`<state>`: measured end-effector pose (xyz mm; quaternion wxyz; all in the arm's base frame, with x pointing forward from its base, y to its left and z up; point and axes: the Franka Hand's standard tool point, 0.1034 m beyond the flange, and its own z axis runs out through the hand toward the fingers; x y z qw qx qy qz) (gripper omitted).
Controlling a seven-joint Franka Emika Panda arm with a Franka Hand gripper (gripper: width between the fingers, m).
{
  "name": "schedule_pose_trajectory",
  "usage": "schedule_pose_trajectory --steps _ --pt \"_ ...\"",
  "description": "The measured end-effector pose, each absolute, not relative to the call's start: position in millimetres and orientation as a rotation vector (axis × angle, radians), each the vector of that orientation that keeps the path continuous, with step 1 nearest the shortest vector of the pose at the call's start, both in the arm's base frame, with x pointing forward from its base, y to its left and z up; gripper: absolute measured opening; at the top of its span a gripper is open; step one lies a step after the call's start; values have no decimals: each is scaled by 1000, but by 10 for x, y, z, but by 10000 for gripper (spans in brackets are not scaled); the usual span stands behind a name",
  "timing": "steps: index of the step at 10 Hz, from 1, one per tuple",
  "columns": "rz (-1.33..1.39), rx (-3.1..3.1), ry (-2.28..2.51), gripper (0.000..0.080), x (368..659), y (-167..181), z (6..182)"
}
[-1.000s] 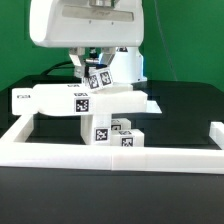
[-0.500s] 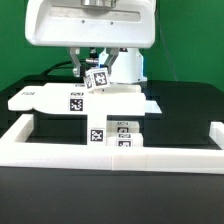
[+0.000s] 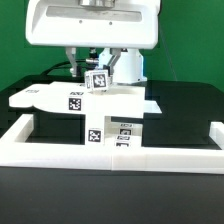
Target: Assemble chair
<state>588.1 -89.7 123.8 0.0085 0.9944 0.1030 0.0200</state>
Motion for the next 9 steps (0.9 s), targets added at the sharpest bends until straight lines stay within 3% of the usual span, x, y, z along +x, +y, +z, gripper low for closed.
schedule_pose_trajectory --steps 1,2,9 --pt "63 3105 335 524 5885 -890 1240" --pt "65 3102 361 610 5894 -877 1247" --pt "64 2998 835 649 5931 -921 1291"
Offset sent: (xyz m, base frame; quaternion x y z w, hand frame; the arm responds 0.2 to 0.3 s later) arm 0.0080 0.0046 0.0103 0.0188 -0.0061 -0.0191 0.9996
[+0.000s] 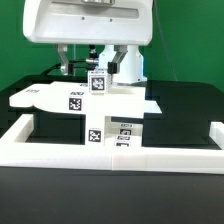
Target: Assemble chair
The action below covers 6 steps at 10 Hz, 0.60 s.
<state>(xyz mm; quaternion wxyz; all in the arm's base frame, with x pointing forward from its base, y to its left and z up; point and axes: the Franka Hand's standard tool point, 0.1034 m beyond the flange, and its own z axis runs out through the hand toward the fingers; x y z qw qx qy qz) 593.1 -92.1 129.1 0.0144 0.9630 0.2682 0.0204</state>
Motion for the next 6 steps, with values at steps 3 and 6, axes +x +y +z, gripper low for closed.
schedule_pose_trajectory --steps 3,6 --pt "40 2823 1260 649 5956 -882 1297" --pt "-6 2644 1554 649 5961 -942 1289"
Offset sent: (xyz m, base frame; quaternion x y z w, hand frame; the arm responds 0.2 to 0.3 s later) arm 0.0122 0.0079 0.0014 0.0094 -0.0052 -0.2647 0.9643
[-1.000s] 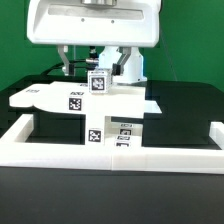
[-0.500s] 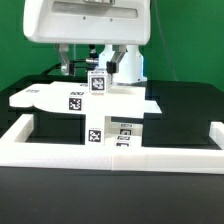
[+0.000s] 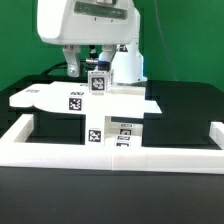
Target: Assemble chair
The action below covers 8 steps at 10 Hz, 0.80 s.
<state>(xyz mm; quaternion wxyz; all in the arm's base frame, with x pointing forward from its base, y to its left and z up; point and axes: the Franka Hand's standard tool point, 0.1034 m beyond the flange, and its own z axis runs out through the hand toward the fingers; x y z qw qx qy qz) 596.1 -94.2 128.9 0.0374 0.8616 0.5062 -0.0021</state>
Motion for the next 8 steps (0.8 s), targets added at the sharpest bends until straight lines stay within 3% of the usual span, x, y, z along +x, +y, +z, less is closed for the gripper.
schedule_pose_trajectory --steps 3,8 --pt "-38 2476 1791 649 5948 -996 1286" --pt "-72 2395 1875 649 6129 -803 1249"
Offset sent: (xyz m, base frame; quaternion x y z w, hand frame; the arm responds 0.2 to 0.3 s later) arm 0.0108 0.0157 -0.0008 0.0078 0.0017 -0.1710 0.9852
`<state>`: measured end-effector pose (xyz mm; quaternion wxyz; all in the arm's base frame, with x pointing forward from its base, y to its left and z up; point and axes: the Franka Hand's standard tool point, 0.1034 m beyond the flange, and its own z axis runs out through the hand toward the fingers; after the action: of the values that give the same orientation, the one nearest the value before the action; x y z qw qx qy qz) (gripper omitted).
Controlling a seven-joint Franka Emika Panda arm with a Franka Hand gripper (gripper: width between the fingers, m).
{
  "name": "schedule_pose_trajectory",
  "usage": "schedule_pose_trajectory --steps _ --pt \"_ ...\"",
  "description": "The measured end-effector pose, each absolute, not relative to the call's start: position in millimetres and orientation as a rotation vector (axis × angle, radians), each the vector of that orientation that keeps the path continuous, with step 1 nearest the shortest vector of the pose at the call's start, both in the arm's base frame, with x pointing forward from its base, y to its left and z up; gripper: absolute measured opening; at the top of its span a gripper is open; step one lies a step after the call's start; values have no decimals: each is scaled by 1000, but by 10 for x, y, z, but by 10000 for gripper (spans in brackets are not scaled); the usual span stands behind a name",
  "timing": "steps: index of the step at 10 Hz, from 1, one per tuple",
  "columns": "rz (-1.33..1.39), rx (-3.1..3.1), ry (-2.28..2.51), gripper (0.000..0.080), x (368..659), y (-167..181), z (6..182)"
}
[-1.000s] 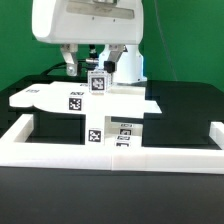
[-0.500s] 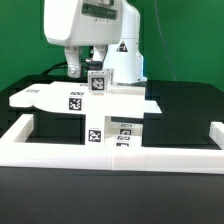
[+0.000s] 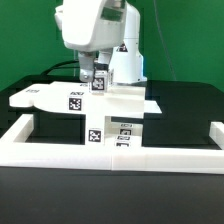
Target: Assemble chair
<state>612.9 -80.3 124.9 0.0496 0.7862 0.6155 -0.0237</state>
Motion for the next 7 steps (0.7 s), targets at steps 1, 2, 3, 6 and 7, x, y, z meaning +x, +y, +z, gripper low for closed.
schedule_pose_trajectory --steps 1,2,3,6,7 --pt "-68 2402 1867 649 6139 -759 1244" --pt "-66 2413 1855 649 6133 -741 1232" --pt "-68 2416 1852 649 6123 -754 1224" --pt "-70 2426 1840 385 6111 -797 1219" --pt "-68 2426 1839 285 6116 -799 1225"
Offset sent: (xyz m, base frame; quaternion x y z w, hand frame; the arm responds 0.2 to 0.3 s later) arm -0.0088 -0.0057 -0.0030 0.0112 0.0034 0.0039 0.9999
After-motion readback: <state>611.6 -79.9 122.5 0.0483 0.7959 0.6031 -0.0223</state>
